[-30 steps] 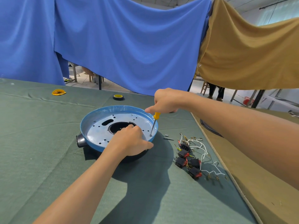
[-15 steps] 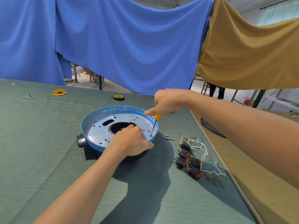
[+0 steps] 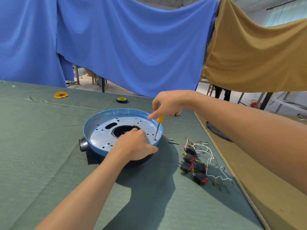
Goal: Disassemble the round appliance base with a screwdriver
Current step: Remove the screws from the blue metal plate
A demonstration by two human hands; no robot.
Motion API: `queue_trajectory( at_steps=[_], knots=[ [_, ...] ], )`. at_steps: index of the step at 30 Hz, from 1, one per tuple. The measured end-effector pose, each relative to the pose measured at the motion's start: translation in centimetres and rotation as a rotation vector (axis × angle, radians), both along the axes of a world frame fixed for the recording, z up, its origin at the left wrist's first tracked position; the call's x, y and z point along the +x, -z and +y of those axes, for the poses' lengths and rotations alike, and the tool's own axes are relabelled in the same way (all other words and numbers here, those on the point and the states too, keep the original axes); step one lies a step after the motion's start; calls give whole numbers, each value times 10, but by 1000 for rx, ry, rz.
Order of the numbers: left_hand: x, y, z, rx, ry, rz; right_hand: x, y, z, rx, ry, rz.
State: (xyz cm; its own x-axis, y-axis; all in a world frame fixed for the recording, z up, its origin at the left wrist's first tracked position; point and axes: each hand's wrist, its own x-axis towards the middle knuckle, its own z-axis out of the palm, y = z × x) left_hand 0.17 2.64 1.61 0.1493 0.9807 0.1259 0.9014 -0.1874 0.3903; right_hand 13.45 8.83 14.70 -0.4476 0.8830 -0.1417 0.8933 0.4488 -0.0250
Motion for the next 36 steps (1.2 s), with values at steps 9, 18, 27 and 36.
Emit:
queue_trajectory(
  at_steps=[9,18,27,36],
  knots=[
    [1,0,1,-5,-12,8,2,1,3,37,-27,24],
    [0,-1,0,0,-14,12,0,3,5,133,15,-41],
    [1,-1,0,2,-6,-8,1,5,5,160,51,-47],
    [0,0,-1,10,-8,-1,0,2,5,107,-7,-14]
  ],
)
